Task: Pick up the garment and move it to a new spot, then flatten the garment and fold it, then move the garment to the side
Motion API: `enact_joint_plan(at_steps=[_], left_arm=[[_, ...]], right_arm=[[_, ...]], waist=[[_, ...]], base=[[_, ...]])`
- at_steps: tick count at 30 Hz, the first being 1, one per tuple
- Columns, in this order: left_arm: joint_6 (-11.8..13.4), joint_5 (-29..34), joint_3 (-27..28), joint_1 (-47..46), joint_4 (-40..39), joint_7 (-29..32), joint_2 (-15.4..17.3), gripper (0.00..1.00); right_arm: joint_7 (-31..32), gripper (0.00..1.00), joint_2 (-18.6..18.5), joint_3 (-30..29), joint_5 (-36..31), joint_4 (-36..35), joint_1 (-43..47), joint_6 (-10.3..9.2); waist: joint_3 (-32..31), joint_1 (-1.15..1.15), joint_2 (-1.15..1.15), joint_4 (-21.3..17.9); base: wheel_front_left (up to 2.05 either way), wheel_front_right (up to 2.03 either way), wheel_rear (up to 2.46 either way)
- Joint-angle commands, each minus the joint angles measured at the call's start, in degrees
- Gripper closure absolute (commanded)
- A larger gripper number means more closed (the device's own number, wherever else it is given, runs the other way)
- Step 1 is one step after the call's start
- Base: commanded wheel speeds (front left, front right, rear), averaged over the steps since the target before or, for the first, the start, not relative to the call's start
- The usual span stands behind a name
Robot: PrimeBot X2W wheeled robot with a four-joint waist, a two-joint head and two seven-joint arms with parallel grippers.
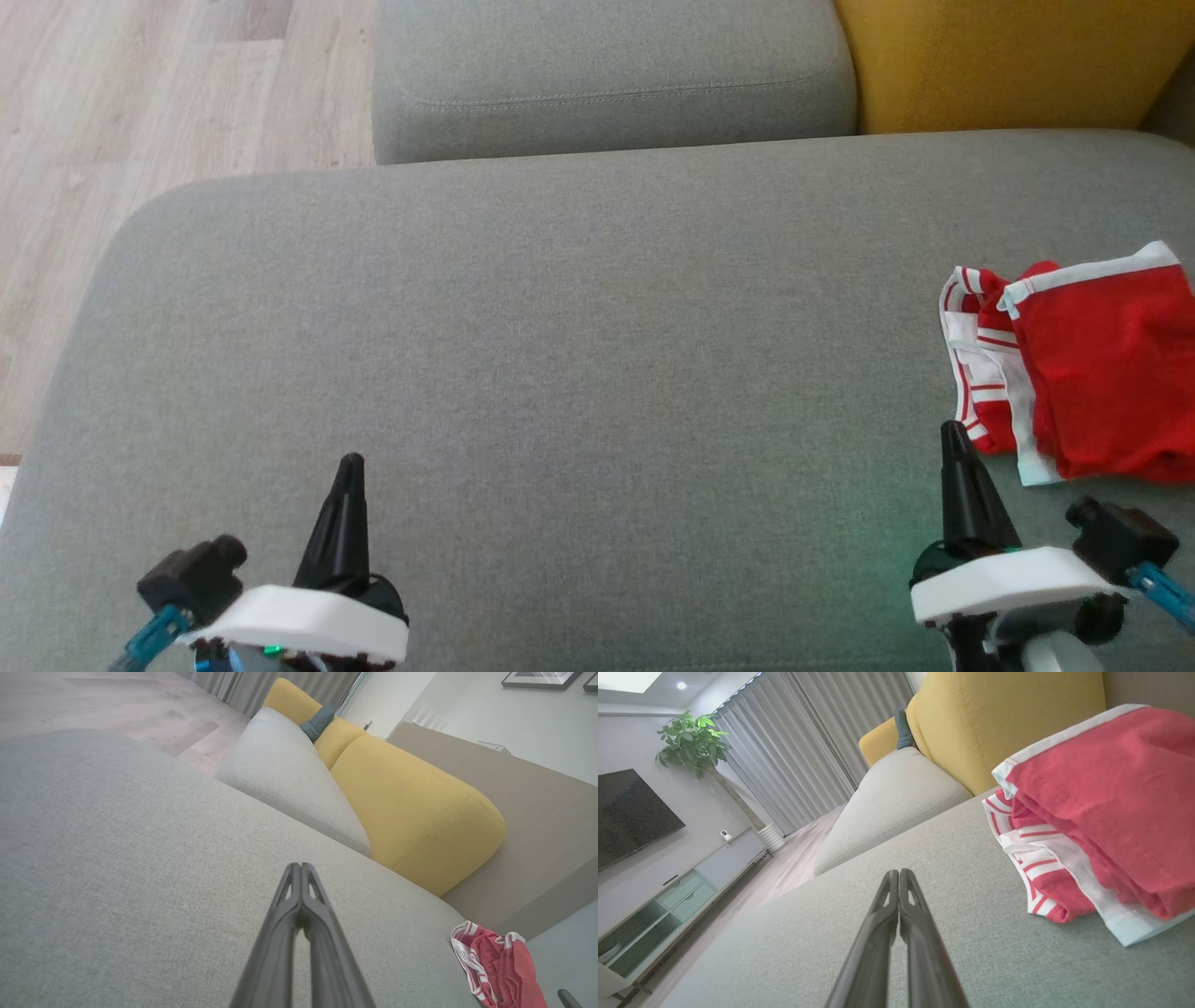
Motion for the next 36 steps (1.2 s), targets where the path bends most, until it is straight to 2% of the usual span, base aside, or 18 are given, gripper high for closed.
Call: enact_joint_plan(at_steps=[1,36], left_arm=[[-0.46,-1.10,1.03,-2.89,-1.33,0.19,0.65,1.00],[-2.43,-22.15,5.50,-6.29,1.86,5.44,1.22,1.00]], right_arm=[[0.15,1.00,-0.85,-0.01,1.29,-1.95,-3.49,-0.01],[5.47,1.00,-1.32,-2.67,24.21,-2.10,-4.86,-0.03]], waist=[[0.01,0.00,0.00,0.00],[0.72,0.00,0.00,-0.07]], base=[[0.00,0.00,0.00],[0.00,0.00,0.00]])
